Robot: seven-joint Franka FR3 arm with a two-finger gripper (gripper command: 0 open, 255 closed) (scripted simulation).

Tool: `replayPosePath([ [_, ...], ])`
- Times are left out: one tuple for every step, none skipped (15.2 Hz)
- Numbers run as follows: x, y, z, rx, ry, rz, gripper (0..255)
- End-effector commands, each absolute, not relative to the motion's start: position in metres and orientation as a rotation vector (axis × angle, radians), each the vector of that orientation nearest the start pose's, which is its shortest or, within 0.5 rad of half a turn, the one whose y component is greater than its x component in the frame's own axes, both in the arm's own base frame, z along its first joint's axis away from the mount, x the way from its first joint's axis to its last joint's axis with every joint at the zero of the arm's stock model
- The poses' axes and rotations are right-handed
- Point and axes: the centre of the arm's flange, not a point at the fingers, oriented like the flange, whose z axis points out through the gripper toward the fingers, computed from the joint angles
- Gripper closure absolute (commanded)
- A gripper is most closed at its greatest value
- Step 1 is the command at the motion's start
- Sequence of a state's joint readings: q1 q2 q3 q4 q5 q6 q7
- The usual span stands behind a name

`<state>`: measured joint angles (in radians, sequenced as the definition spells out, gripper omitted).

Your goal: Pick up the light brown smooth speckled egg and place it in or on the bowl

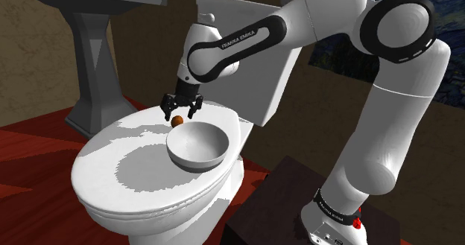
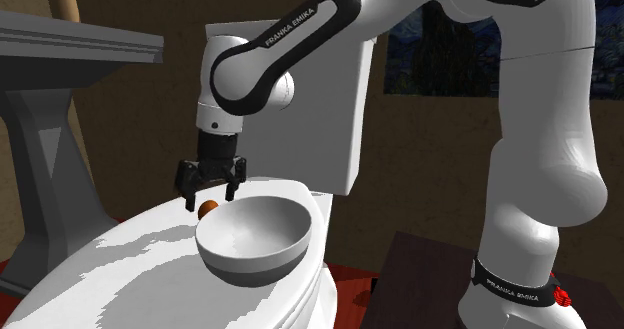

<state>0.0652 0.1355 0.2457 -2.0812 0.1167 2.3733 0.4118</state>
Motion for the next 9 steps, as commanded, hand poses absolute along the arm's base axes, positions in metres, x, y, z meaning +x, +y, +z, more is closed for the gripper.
replayPosePath([
  [0.559, 0.180, 0.370, -2.956, 0.272, -0.160, 0],
  [0.560, 0.180, 0.365, -2.956, 0.272, -0.160, 0],
  [0.561, 0.181, 0.360, -2.956, 0.272, -0.160, 0],
  [0.561, 0.182, 0.357, -2.956, 0.272, -0.160, 0],
  [0.561, 0.182, 0.357, -2.956, 0.272, -0.160, 0],
  [0.561, 0.182, 0.357, -2.956, 0.272, -0.160, 0],
  [0.561, 0.182, 0.357, -2.956, 0.272, -0.160, 0],
  [0.561, 0.182, 0.357, -2.956, 0.272, -0.160, 0],
  [0.561, 0.182, 0.357, -2.956, 0.272, -0.160, 0],
])
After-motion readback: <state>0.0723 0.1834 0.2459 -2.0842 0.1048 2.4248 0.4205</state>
